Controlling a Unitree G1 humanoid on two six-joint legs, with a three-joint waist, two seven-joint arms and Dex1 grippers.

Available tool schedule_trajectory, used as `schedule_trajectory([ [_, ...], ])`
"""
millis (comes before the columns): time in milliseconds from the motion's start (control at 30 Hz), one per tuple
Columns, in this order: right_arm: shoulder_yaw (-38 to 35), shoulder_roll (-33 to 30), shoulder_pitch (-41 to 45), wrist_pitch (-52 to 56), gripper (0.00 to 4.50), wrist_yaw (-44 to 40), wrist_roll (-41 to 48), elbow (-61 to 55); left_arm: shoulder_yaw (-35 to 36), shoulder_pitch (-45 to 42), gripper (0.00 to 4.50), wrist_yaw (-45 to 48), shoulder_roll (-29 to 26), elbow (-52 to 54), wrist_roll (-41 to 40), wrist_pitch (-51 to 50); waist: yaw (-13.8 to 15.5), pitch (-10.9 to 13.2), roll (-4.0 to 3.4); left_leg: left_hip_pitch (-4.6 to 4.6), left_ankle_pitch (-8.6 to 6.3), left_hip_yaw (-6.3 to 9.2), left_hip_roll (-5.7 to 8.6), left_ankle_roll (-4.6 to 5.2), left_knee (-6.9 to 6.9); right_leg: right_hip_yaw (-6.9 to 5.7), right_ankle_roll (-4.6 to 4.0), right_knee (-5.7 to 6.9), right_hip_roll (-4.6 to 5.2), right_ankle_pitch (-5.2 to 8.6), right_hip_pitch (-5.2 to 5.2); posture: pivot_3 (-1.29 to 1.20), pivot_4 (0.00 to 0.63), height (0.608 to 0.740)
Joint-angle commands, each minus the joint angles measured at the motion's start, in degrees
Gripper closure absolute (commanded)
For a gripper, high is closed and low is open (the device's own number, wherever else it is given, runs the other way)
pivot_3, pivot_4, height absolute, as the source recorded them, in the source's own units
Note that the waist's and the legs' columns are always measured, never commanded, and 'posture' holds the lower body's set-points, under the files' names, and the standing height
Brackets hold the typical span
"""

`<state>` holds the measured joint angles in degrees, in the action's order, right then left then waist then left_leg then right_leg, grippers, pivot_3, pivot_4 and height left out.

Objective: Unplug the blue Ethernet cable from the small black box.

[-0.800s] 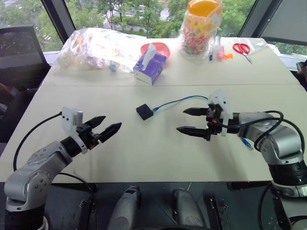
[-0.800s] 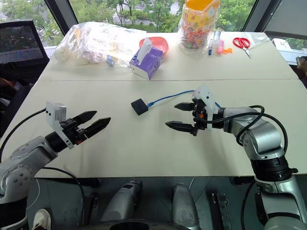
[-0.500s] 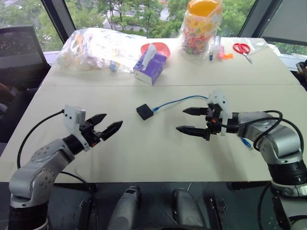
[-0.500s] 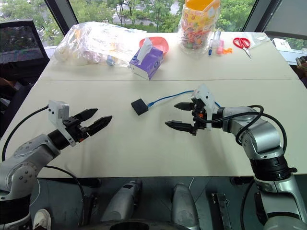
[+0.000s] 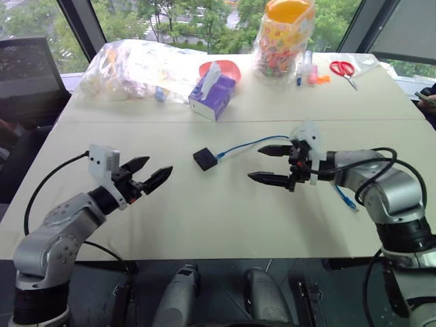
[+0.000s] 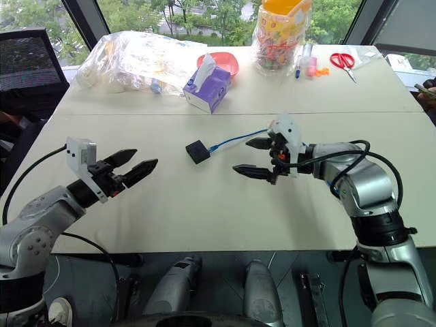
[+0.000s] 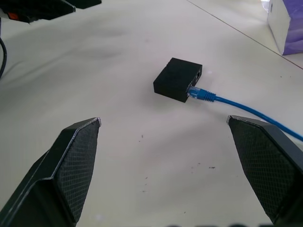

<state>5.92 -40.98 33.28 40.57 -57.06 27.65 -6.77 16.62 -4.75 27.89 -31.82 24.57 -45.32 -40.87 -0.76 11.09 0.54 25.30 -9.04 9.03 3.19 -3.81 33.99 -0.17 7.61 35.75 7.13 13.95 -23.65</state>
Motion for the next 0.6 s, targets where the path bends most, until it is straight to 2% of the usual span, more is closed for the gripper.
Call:
schedule_trajectory([
  [33,3.6,0.8,6.6,-2.9,0.00,-3.1,-3.5,3.5,0.2,-0.2,0.02,0.2,-0.1,0.6,0.9,1.3,-0.2,0.0,0.00,0.00,0.00,0.00,0.00,0.00,-0.01,0.00,0.00,0.00,0.00,0.00,-0.01,0.00,0.150,0.728],
  [200,12.7,5.4,18.1,-11.4,0.00,-8.8,-12.1,15.4,-0.3,-0.2,0.02,1.1,-0.3,0.2,2.7,2.4,-0.4,0.0,-0.01,-0.02,0.00,-0.02,-0.03,0.00,-0.02,0.01,0.01,0.09,-0.05,-0.01,-0.06,0.00,0.150,0.728],
  [333,20.4,10.9,26.4,-23.2,0.00,-13.2,-21.4,28.7,-0.6,0.4,0.02,1.6,-0.3,0.2,3.9,3.4,-0.5,0.0,-0.01,-0.02,0.02,-0.02,-0.04,-0.03,-0.03,0.03,0.01,0.17,-0.09,-0.01,-0.10,0.00,0.150,0.728],
  [600,27.2,23.0,40.2,-44.9,0.00,-13.4,-35.8,62.6,0.2,4.1,0.02,-0.4,1.2,3.8,5.3,4.5,-1.2,0.0,-0.03,-0.04,0.18,0.00,-0.05,-0.29,-0.12,0.13,0.02,0.38,-0.17,-0.04,-0.24,0.00,0.150,0.728],
])
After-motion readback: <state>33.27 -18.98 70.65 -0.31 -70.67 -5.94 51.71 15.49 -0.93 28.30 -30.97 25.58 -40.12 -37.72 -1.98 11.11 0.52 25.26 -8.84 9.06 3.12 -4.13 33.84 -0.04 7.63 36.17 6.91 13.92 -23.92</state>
